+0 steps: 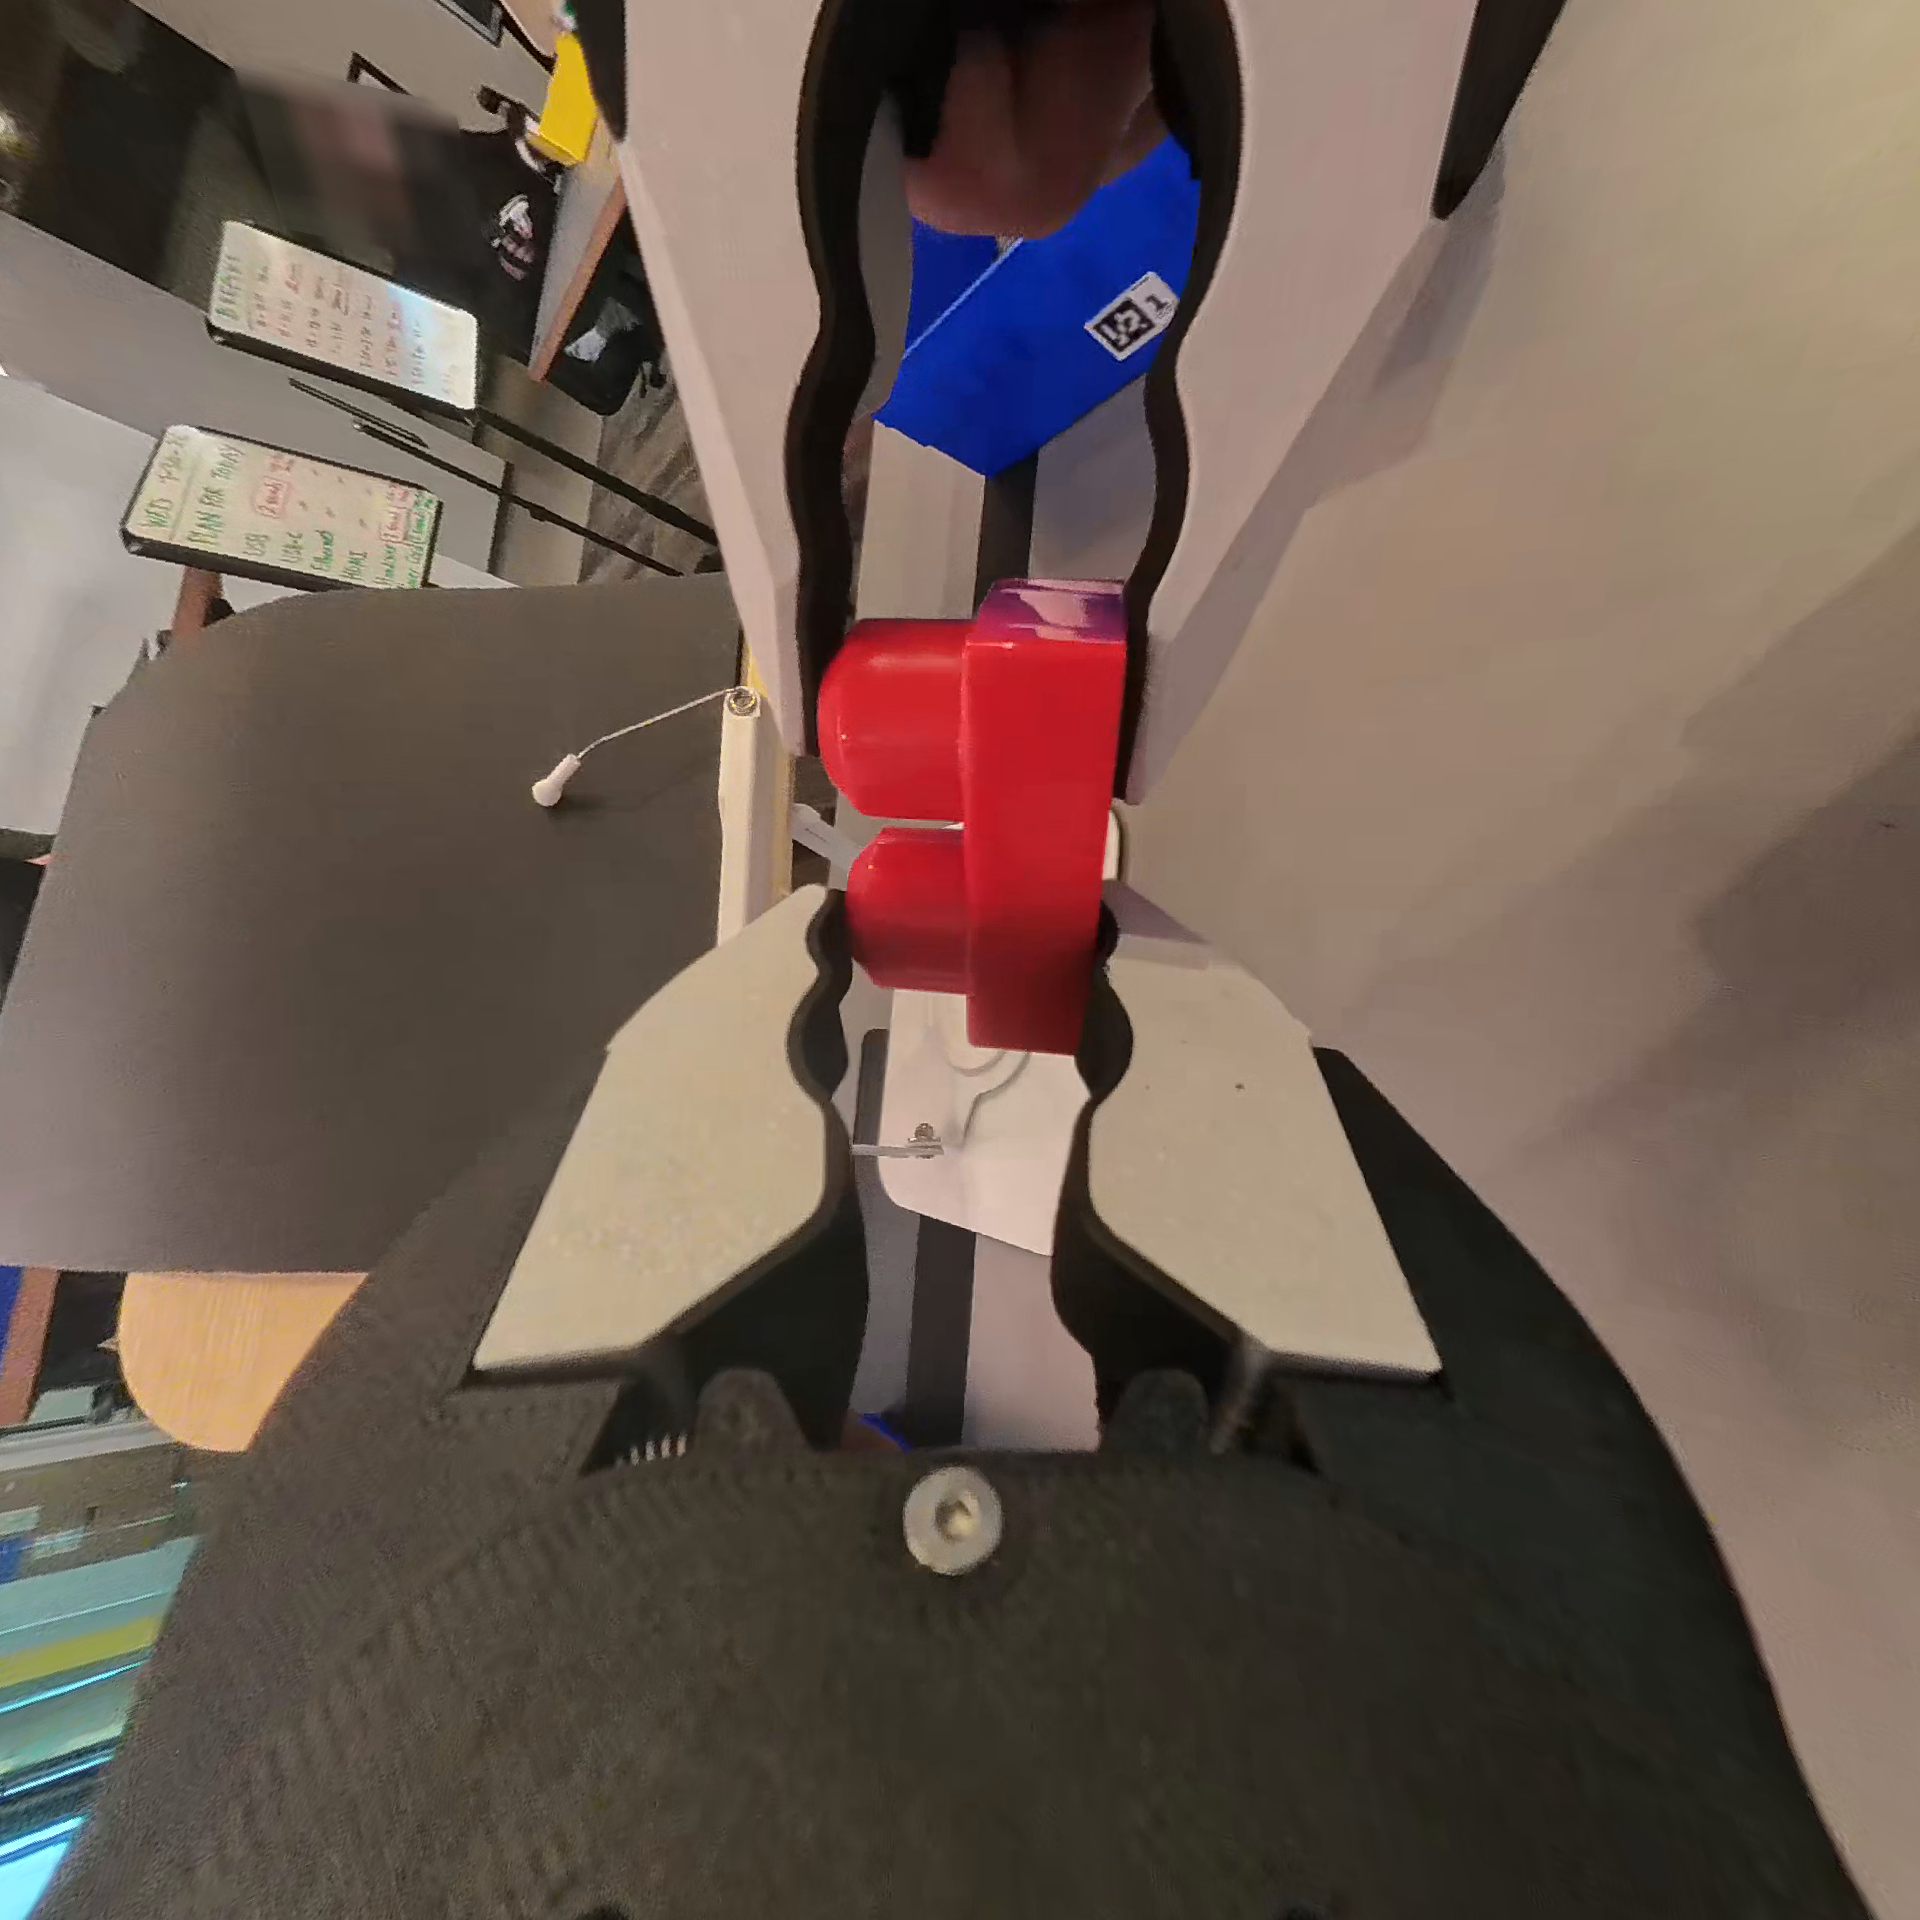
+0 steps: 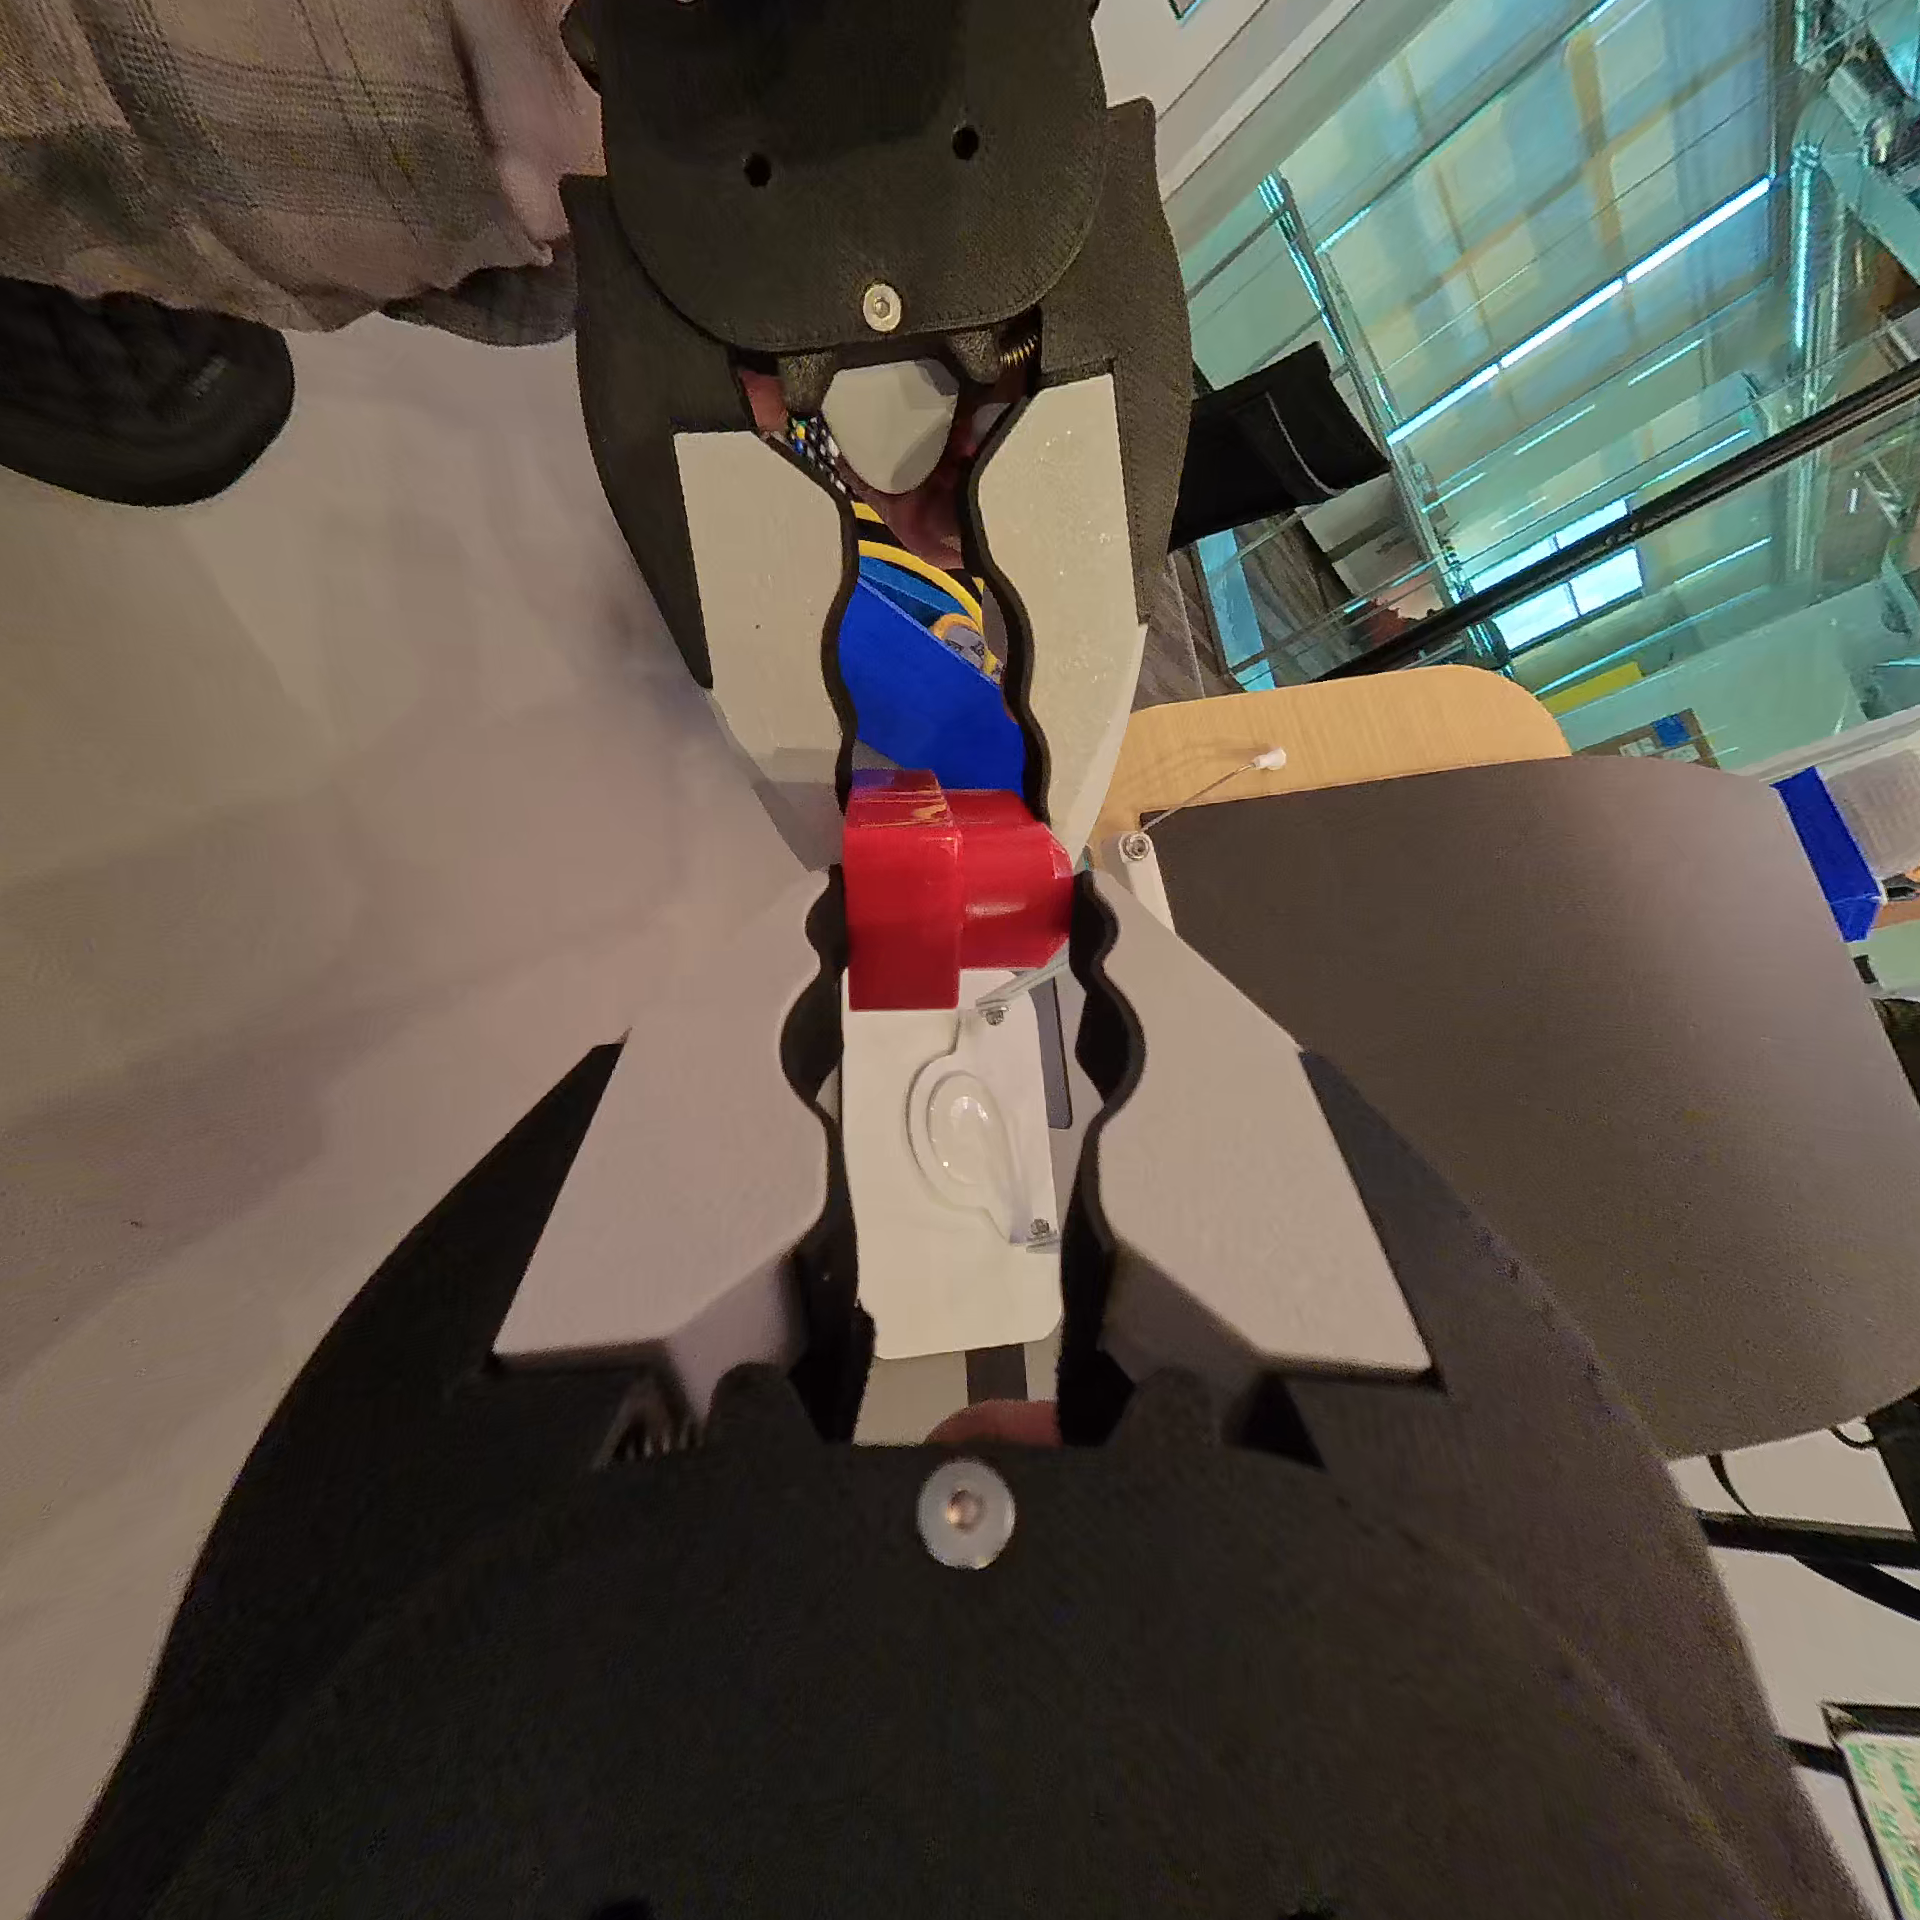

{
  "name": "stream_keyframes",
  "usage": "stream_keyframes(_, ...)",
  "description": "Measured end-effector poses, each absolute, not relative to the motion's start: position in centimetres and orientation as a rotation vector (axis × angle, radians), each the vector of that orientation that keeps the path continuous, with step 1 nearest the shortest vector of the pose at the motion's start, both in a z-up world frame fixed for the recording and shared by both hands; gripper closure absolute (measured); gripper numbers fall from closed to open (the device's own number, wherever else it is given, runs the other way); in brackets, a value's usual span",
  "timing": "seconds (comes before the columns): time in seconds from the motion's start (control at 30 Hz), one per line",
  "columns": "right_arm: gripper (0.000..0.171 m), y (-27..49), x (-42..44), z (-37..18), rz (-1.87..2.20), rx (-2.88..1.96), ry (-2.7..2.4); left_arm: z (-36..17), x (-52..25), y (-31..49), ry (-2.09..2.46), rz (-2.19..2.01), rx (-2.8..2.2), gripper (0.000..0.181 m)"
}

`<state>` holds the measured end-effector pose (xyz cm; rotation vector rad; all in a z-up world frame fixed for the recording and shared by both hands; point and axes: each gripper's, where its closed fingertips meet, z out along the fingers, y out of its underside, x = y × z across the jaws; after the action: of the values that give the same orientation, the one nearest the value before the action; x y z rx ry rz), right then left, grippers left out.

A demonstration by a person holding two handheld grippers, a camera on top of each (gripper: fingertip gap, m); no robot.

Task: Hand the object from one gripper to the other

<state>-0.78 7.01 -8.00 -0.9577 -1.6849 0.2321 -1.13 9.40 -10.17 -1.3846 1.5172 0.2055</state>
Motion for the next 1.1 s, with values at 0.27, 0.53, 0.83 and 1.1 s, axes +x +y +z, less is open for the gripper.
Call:
stream_keyframes(0.27, 0.105, 8.7, 0.2, -4.9, 0.221, -1.009, -1.497, -7.4, -2.0, 11.7, 1.318, 0.332, -1.335, 0.140)
stream_keyframes(0.53, 0.106, 10.1, 0.1, -1.3, 0.607, -1.208, -1.176, -2.0, -3.4, 14.4, 0.892, 0.808, -1.082, 0.140)
stream_keyframes(0.83, 0.125, 11.9, -1.1, -2.6, 0.565, -1.256, -1.111, -1.8, -2.1, 14.1, 0.732, 0.922, -0.892, 0.140)
stream_keyframes(1.1, 0.137, 12.3, -0.9, -3.1, 0.532, -1.244, -1.123, -2.4, -1.7, 14.2, 0.736, 0.871, -0.890, 0.140)
